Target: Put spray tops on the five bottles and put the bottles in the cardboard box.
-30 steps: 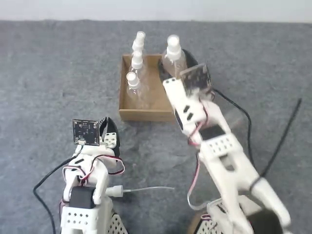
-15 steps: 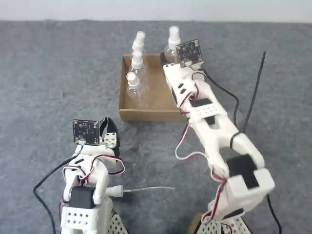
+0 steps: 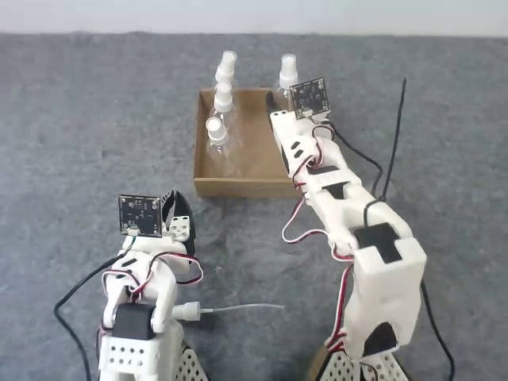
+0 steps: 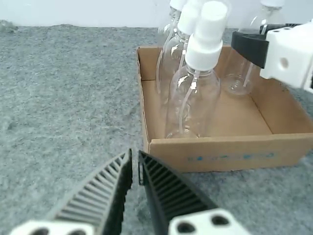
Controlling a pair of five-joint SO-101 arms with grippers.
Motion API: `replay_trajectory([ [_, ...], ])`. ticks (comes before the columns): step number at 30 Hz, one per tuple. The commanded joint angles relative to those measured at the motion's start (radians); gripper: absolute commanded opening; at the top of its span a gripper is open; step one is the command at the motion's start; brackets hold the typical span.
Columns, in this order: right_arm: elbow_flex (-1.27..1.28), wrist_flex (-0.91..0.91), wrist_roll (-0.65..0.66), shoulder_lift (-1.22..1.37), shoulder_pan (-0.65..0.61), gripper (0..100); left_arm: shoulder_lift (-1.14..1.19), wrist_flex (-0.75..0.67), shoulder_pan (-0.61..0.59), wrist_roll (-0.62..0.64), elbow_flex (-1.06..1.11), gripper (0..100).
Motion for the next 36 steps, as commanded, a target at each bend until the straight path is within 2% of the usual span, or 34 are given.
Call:
replay_trajectory([
  [1,-0.117,-0.041,-0.006,0.028,0.036,0.7,-0.018,0.011,0.003,0.002,-0.013,2],
  [16,-0.215,-0.039,-0.006,0.168,0.036,1.6,-0.018,0.011,-0.002,0.002,-0.013,2],
  [22,-0.195,-0.031,-0.006,0.165,0.036,13.2,-0.018,0.011,-0.003,0.002,-0.013,2],
  [28,-0.183,-0.028,-0.005,0.148,0.033,15.1,-0.018,0.011,-0.003,0.002,-0.013,2],
  [32,-0.129,0.019,-0.011,0.076,0.042,22.5,-0.018,0.011,-0.005,0.002,-0.013,2],
  [36,-0.063,0.024,-0.011,0.019,0.042,24.3,-0.018,0.011,-0.005,0.002,-0.013,2],
])
